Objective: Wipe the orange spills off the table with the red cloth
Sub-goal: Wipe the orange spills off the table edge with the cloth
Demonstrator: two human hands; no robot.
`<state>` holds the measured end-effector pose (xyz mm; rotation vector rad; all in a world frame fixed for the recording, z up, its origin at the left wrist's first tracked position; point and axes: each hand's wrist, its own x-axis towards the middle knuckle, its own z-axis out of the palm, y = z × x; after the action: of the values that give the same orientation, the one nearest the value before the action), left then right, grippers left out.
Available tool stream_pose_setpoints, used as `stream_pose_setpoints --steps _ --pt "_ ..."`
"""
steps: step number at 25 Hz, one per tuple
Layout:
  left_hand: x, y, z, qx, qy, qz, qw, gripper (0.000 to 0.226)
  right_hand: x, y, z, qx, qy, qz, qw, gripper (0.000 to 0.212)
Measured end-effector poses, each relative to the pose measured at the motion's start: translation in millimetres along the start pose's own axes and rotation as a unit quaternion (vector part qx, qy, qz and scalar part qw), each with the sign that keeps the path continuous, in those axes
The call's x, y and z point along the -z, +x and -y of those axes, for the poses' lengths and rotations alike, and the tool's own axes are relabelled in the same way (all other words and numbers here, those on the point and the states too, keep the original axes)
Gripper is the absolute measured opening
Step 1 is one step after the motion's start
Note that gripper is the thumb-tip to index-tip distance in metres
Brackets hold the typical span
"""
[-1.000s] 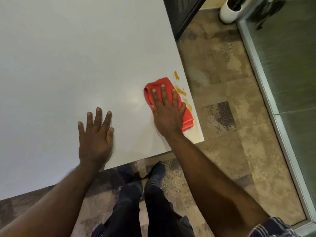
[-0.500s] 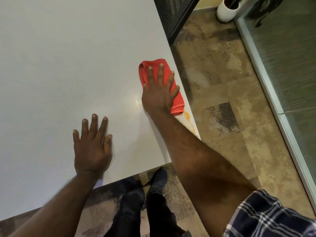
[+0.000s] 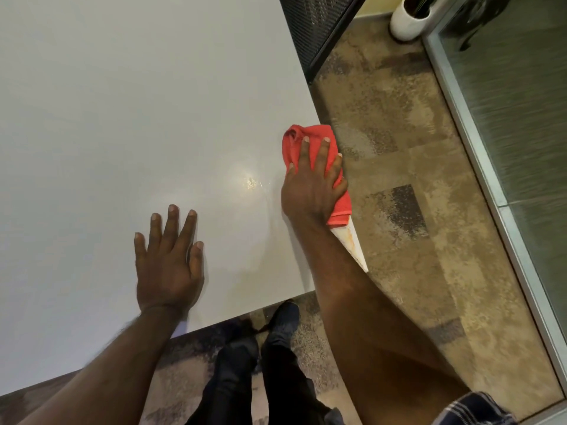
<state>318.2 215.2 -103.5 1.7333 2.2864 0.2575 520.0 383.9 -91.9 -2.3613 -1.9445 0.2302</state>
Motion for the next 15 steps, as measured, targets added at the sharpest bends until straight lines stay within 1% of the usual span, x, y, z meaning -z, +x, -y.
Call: stream_pose_setpoints --steps 9,15 --pt "1.5 0.3 -0.7 -0.005 0.003 0.007 1.000 0.057 12.4 -59.6 -78.5 0.048 -0.004 0.070 0.996 0.060" --pt "3.8 0.4 -1.9 0.001 0.004 0.012 1.000 0.058 13.2 -111.5 -118.9 0.049 -0.005 0.090 0.995 0.061"
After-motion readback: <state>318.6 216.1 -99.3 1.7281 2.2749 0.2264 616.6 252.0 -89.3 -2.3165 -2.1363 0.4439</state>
